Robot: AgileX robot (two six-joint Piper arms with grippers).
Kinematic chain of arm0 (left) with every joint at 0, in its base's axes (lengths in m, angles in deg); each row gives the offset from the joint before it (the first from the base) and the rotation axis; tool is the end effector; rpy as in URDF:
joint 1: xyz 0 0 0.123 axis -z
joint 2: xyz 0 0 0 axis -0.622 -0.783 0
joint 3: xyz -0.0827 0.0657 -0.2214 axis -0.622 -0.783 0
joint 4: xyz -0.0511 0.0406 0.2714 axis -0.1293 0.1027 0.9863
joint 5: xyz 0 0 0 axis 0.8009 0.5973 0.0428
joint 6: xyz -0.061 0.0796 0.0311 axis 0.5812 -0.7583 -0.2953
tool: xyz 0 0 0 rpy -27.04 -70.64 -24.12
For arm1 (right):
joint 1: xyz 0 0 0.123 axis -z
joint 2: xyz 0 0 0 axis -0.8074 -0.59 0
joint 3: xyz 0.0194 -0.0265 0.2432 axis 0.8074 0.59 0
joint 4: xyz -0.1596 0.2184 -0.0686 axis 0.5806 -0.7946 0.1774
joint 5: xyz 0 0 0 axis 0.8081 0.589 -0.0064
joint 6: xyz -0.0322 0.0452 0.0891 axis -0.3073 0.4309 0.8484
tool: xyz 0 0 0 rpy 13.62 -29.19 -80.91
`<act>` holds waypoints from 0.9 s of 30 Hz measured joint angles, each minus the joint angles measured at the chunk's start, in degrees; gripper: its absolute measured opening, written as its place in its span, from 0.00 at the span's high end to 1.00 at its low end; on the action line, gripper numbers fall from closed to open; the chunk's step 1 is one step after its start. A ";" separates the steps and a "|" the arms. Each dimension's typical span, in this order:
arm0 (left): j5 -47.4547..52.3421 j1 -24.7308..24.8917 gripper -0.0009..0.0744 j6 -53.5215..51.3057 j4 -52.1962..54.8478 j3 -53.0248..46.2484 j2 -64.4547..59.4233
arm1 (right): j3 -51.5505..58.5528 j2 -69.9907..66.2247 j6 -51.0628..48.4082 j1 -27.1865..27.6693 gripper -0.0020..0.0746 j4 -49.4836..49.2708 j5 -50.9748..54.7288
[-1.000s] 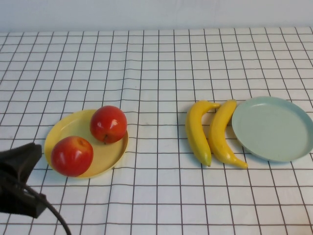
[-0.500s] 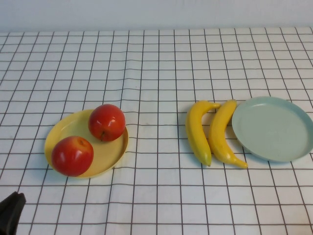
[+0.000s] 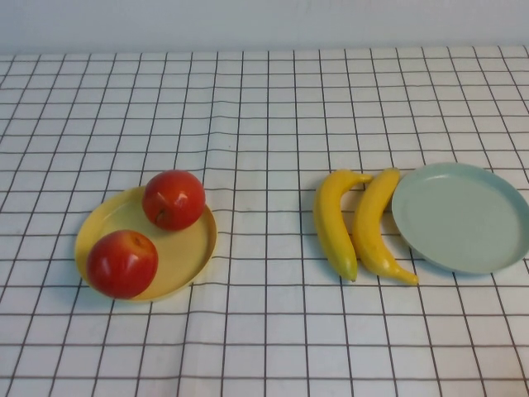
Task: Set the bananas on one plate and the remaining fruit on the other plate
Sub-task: Put another type of fruit in the right plate
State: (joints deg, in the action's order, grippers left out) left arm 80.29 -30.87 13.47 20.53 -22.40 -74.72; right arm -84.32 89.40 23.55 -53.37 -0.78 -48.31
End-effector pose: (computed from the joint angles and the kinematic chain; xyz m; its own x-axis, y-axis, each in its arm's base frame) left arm 0.1369 -0.0153 0.1718 -0.2365 0.0922 -0.9672 0.1200 0.9906 0.0651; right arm 0.1344 -0.0003 0.1680 -0.2758 0.0213 -0.9610 0.0069 0.9998 0.0202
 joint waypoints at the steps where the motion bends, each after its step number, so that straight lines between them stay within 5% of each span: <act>1: 1.02 0.01 0.99 -0.03 0.25 0.00 1.00 | 0.00 0.00 0.00 0.00 0.99 0.00 0.00; 27: 4.78 0.01 0.99 -0.24 -2.81 0.00 1.79 | 0.00 0.10 0.00 0.00 0.99 0.00 0.00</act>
